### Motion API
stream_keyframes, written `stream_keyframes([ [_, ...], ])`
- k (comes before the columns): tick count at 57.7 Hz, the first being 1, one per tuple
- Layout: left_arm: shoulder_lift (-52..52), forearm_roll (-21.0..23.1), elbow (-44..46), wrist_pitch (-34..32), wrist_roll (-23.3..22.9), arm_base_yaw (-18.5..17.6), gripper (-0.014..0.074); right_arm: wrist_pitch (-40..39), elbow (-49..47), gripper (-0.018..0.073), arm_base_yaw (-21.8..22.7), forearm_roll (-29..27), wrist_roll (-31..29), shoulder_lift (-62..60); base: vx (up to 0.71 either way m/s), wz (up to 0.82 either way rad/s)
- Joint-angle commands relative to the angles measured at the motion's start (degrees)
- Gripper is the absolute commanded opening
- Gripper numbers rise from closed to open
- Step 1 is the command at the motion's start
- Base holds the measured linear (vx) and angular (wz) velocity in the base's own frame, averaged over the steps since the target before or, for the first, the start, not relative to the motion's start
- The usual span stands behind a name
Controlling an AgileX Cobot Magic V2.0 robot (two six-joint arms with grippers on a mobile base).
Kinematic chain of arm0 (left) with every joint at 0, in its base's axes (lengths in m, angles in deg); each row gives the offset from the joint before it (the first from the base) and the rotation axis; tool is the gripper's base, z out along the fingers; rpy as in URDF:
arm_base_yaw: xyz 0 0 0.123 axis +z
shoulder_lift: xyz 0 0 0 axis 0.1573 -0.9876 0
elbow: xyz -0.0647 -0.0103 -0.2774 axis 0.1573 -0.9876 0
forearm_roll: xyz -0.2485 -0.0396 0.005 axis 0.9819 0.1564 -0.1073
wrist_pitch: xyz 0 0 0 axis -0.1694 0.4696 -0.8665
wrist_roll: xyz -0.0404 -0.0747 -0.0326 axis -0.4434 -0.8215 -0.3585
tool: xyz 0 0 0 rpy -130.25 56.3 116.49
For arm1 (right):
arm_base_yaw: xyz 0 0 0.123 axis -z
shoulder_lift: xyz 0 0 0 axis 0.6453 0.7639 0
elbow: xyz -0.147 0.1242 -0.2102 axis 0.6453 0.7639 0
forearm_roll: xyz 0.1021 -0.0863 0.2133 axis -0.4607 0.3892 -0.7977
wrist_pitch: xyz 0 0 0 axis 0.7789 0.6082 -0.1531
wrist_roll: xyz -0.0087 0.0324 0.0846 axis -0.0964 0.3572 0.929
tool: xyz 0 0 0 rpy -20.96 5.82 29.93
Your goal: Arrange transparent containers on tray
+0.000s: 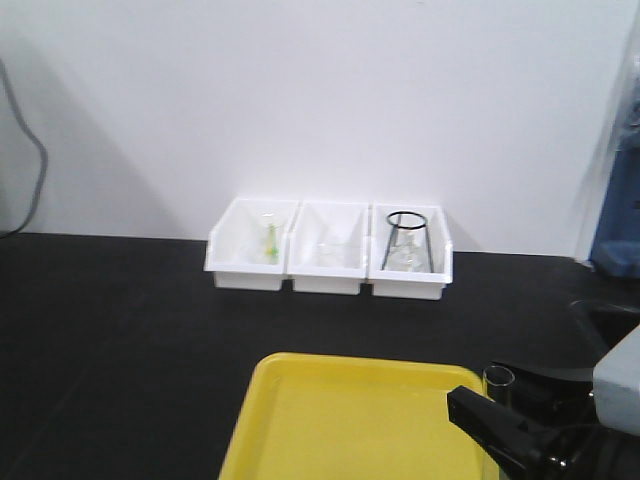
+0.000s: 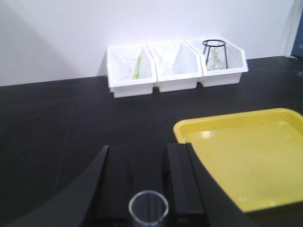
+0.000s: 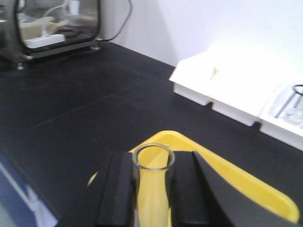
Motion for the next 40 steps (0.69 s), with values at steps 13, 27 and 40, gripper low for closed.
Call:
stream_keyframes([
  [13, -0.20, 0.29, 1.54, -4.32, -0.23, -0.34, -0.0006, -4.64, -1.76, -0.0013, 0.19, 0.31, -0.60, -0.56, 0.26, -0.42],
  [27, -0.20, 0.29, 1.54, -4.32, -0.23, -0.34, -0.0006, -4.69, -1.76, -0.0013, 0.19, 0.31, -0.60, -0.56, 0.20, -0.37],
  [40, -0.20, 0.29, 1.54, -4.32, -0.23, -0.34, -0.0006, -4.69, -1.76, -0.0013, 0.19, 0.31, -0.60, -0.56, 0.10, -0.14],
])
